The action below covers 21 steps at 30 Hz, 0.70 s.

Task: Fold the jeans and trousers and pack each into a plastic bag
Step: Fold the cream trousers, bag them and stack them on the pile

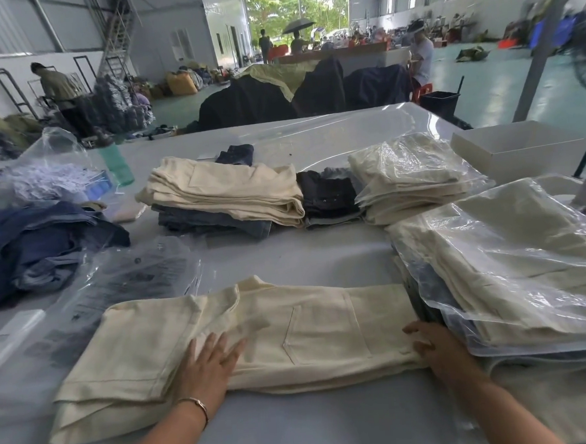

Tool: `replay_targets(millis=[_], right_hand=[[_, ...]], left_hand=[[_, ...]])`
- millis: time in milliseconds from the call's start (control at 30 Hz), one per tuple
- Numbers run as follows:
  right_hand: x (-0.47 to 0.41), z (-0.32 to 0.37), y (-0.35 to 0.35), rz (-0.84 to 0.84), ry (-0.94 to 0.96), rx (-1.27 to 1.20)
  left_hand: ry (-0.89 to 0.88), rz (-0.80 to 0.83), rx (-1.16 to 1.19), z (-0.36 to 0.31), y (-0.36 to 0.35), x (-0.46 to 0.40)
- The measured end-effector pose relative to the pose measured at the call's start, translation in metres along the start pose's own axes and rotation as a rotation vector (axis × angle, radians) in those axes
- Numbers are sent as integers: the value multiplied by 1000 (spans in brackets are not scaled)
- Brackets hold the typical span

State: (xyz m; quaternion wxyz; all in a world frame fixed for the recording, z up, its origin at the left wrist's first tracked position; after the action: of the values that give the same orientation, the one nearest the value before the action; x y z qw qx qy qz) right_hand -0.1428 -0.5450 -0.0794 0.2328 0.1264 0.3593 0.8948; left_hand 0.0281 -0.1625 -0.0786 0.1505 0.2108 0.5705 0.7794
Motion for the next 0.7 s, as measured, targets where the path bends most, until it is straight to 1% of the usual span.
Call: replay_targets(millis=[167, 267, 300, 333, 367, 400, 467, 533, 567, 633, 700], right_hand=[[1, 3, 1, 11, -14, 80], [4, 16, 3, 34, 25, 159], [4, 21, 4, 61, 34, 198], [3, 24, 5, 89, 36, 238], [1, 27, 5, 118, 27, 285], [0, 31, 5, 155, 17, 321], [-2, 33, 1, 214, -34, 396], [-2, 35, 0, 171, -78, 411], [1, 39, 0, 134, -71, 469], [12, 53, -7, 103, -13, 600], [24, 54, -19, 97, -132, 572]], left_hand=[[106, 18, 11, 31, 0, 1], [228, 60, 74, 48, -3, 5], [251, 47, 107, 52, 1, 5], [275, 1, 136, 58, 10, 6], [287, -84, 170, 62, 22, 7], [277, -172, 215, 63, 35, 8], [230, -269, 289, 64, 44, 14], [214, -172, 309, 66, 28, 17], [212, -148, 297, 69, 19, 19], [148, -88, 321, 69, 12, 18], [89, -94, 353, 75, 11, 15]])
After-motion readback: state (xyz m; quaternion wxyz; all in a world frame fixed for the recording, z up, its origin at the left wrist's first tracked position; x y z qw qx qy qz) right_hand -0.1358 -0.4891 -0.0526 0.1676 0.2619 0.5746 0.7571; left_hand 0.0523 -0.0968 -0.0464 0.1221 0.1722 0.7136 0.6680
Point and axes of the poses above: each hand's wrist, its own x-axis away from the middle knuckle, its own y-axis out of the back of the hand, z = x × y, the point moved 9 cm from there along -x, towards the middle knuckle, and after that the axes turned 9 degrees about x, right-handed, at the moved point
